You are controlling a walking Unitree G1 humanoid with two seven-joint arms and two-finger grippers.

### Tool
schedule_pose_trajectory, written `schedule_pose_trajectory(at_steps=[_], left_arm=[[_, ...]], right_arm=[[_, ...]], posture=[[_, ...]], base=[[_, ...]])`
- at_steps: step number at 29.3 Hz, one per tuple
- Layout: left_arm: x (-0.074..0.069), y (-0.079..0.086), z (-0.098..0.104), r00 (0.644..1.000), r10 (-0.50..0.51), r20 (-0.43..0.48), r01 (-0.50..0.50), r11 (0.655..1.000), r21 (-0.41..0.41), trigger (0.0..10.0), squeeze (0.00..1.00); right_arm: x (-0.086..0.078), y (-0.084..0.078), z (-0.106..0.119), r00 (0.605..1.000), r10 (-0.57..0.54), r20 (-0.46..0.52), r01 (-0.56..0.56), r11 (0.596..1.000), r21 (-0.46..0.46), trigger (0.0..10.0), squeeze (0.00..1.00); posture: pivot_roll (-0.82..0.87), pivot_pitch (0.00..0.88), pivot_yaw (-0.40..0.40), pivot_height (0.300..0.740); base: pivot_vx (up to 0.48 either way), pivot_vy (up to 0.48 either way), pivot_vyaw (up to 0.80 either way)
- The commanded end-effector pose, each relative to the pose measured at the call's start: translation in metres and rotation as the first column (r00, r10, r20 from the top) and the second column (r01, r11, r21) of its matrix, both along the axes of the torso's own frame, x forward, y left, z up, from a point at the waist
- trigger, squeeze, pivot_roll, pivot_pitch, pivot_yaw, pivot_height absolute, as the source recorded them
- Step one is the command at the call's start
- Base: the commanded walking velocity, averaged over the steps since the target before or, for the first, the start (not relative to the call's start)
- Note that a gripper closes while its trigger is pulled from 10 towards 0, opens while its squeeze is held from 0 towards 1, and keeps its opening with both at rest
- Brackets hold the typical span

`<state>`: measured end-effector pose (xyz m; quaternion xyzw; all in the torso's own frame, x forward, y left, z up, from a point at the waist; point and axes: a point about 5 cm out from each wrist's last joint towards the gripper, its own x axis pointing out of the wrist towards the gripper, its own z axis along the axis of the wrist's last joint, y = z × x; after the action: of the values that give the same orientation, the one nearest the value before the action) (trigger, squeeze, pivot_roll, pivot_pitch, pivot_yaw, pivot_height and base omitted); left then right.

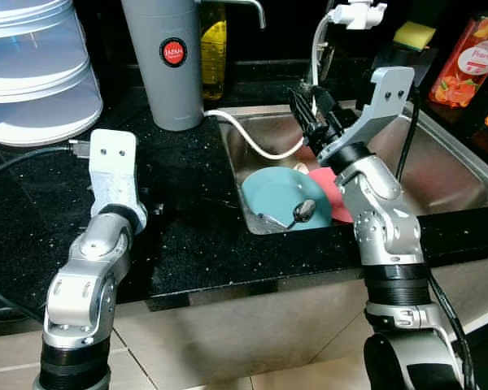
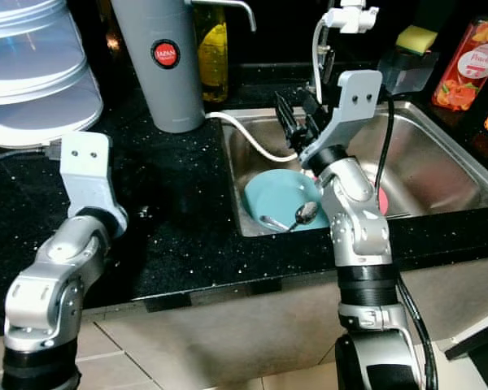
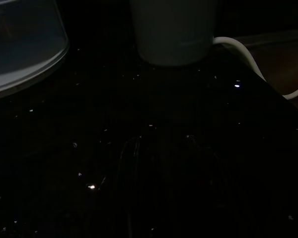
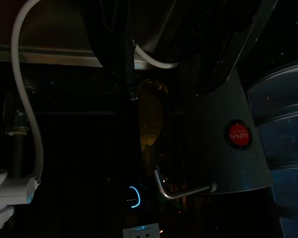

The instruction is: Kitchen organization

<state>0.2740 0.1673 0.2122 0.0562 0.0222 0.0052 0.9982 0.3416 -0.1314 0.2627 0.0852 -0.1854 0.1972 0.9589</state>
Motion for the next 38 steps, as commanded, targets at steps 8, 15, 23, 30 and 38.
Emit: schedule_pose_trajectory(at_steps=[8,15,23,30,38], left_arm=[[-0.005,-0.008,0.041,0.947,-0.063,0.316,0.023,0.992,0.127,10.0,0.00],[-0.010,-0.009,0.057,0.886,-0.083,0.456,-0.019,0.976,0.215,10.0,0.00],[-0.006,-0.007,0.044,0.922,-0.071,0.381,0.015,0.989,0.147,10.0,0.00],[-0.001,-0.020,0.005,0.992,-0.079,0.102,0.087,0.993,-0.079,10.0,0.00],[0.002,0.009,-0.018,0.989,0.123,-0.080,-0.122,0.992,0.016,10.0,0.00]], right_arm=[[0.001,-0.002,0.001,1.000,-0.005,0.008,0.005,1.000,0.011,10.0,0.00],[0.001,-0.002,0.002,1.000,-0.004,0.012,0.003,1.000,0.012,10.0,0.00],[0.001,-0.002,0.002,1.000,-0.003,0.013,0.003,1.000,0.012,10.0,0.00],[0.001,-0.002,0.001,1.000,-0.003,0.008,0.003,1.000,0.007,10.0,0.00],[0.001,-0.002,0.000,1.000,-0.003,0.004,0.003,1.000,0.008,10.0,0.00]], posture=[[0.16,0.000,-0.040,0.740],[0.16,0.000,-0.040,0.740],[0.16,0.000,-0.041,0.740],[0.17,0.000,-0.043,0.740],[0.17,0.000,-0.041,0.740]], base=[[0.000,0.000,0.00],[0.000,0.000,0.00],[0.000,0.000,0.00],[0.000,0.000,0.00],[0.000,0.000,0.00]])
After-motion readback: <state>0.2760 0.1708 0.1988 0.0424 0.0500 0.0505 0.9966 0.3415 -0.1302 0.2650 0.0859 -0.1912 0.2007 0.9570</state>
